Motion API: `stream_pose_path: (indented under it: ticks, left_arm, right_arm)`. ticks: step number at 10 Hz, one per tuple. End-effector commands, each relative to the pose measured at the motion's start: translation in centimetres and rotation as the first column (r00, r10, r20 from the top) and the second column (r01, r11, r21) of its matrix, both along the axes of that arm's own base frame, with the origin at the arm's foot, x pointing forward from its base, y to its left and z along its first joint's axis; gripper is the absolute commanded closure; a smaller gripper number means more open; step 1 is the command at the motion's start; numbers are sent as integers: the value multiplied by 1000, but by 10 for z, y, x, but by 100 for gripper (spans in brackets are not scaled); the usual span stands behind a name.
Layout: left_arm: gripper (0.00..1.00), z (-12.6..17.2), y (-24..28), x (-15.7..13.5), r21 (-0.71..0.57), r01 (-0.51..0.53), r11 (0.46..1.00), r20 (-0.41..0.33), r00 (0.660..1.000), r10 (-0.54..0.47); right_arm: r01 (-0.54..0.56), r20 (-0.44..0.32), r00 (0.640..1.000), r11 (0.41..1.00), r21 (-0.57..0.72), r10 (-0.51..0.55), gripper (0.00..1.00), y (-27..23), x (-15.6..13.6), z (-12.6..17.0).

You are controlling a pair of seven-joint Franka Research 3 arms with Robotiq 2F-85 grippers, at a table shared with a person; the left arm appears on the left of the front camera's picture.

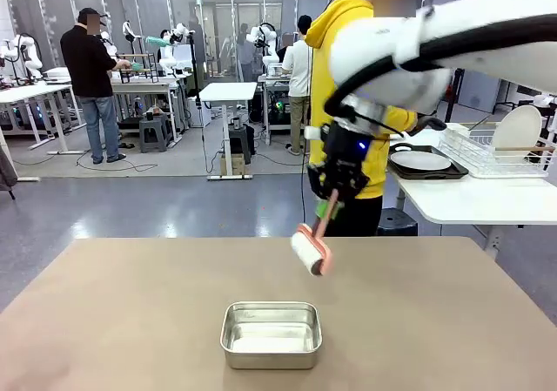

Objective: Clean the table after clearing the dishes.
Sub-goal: When the right (or left) Handle tray is removed, use the right hand (or left hand) to clean the right (or left) side of the table with the Lint Roller.

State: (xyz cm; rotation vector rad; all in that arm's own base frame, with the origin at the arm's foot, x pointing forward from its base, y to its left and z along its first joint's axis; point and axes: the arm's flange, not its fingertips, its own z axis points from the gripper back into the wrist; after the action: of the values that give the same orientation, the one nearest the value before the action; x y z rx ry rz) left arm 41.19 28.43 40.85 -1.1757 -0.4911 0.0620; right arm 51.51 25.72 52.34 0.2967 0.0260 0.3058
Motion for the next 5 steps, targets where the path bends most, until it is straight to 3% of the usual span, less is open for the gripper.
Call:
stream_pose_path:
  ticks: [1, 2, 4, 5]
  left_arm:
    - [0, 3, -3, -6, 4, -4, 1000, -11, 1000, 4]
    - [0, 3, -3, -6, 4, -4, 1000, -11, 1000, 4]
    - [0, 3, -3, -6, 4, -4, 1000, -11, 1000, 4]
    - [0, 3, -3, -6, 4, -4, 1000, -11, 1000, 4]
  right_arm:
    - [136, 37, 990, 989, 63, -139, 96, -58, -105, -66]
    - [207, 36, 977, 976, 68, -210, 96, -74, -102, -74]
    - [219, 61, 972, 971, 98, -225, 96, -89, -92, -86]
    - [197, -2, 980, 980, 31, -197, 96, -79, -78, -72]
